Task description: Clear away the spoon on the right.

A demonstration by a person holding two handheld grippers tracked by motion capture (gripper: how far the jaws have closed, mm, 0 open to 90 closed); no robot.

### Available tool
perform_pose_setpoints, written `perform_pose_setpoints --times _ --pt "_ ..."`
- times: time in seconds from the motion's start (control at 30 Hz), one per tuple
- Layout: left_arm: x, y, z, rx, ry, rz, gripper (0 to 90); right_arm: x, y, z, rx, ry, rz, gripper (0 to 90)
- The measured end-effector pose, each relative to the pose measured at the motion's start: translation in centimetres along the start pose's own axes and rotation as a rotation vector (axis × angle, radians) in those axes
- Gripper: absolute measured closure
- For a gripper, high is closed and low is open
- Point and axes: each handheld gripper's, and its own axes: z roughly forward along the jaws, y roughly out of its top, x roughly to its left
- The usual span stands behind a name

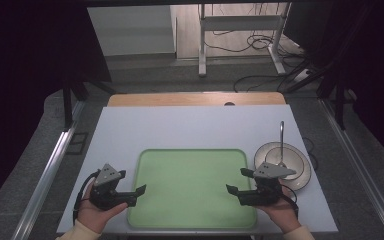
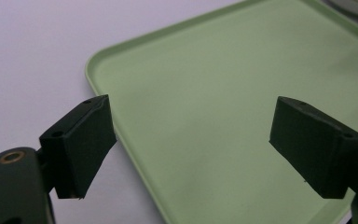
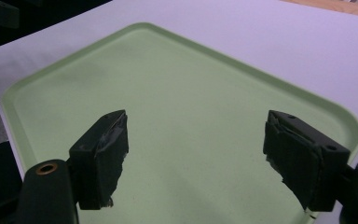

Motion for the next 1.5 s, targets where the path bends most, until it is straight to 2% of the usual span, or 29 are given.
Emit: perform_pose_setpoints --times 0.17,0.37,0.47,0.6,0.67,0.9,1.17,1.33,1.5 --pt "0.2 -0.3 -0.1 0.011 0.007 -0.011 13.5 -0.1 -0.1 0.2 0.014 0.005 -0.013 21.8" --pt "0.3 -0.6 -0.9 0.001 0.013 -0.010 13.6 0.7 0.2 0.5 0.018 0.024 -0.038 21.8" --pt "0.3 -0.6 -0.9 0.003 0.012 -0.013 13.3 0.9 0.1 0.4 0.019 0.022 -0.039 21.8" --pt "0.1 -0.4 -1.0 -0.003 0.007 0.012 13.1 1.0 0.3 0.3 0.012 0.020 -0.035 21.8" --pt "0.2 -0.4 -1.0 -0.004 0.002 0.011 13.1 0.9 0.2 0.3 0.016 0.018 -0.030 21.8" --pt "0.4 -0.4 -0.6 0.016 -0.002 0.020 13.2 0.8 0.2 0.6 0.035 0.019 -0.018 21.8" --pt "-0.2 -0.4 -0.8 0.017 0.002 0.045 13.0 0.9 0.7 0.4 0.046 0.010 -0.023 22.2" --pt "-0.1 -0.6 -0.7 0.022 -0.002 0.043 13.1 1.0 1.3 0.3 0.055 -0.002 -0.016 21.8" --pt "-0.2 -0.6 -0.8 0.021 0.018 0.058 12.6 1.0 2.1 -0.1 0.046 -0.029 -0.034 20.9"
